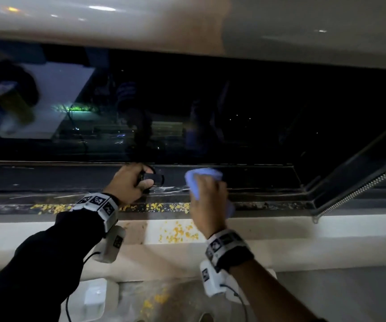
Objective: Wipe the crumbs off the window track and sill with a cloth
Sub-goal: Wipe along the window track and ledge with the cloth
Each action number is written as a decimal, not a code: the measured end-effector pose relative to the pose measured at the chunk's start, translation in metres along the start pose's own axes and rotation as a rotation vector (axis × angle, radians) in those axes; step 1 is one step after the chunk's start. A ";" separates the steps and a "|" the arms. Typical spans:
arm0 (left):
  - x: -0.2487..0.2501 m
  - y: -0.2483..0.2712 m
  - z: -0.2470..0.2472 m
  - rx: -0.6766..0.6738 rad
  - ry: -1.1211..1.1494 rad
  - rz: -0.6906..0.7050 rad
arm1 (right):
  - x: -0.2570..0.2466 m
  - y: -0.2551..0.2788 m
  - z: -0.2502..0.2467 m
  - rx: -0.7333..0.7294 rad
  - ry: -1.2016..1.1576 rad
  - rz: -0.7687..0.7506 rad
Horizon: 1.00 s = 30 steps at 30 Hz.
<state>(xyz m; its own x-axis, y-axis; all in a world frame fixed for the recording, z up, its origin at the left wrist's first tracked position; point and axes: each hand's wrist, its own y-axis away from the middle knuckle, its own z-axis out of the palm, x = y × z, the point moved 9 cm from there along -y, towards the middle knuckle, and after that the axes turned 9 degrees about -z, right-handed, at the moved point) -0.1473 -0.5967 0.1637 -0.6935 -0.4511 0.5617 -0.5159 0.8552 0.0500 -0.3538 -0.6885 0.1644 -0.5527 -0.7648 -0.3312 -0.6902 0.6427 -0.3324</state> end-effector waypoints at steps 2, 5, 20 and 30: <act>0.000 0.000 -0.001 0.005 0.008 0.000 | -0.037 0.002 0.005 -0.033 -0.165 -0.185; -0.005 -0.002 0.002 0.001 -0.001 -0.012 | -0.015 -0.001 -0.015 -0.049 -0.411 -0.260; -0.007 -0.002 0.003 0.011 0.000 -0.023 | -0.051 0.009 0.016 -0.072 -0.208 -0.248; -0.005 -0.001 0.001 0.022 0.024 -0.026 | 0.063 0.019 -0.054 0.090 -0.066 -0.371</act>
<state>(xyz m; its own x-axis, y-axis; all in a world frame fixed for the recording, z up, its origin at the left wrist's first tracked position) -0.1441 -0.5952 0.1603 -0.6677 -0.4669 0.5799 -0.5449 0.8372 0.0466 -0.4271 -0.7265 0.1849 -0.2399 -0.9433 -0.2293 -0.7920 0.3268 -0.5157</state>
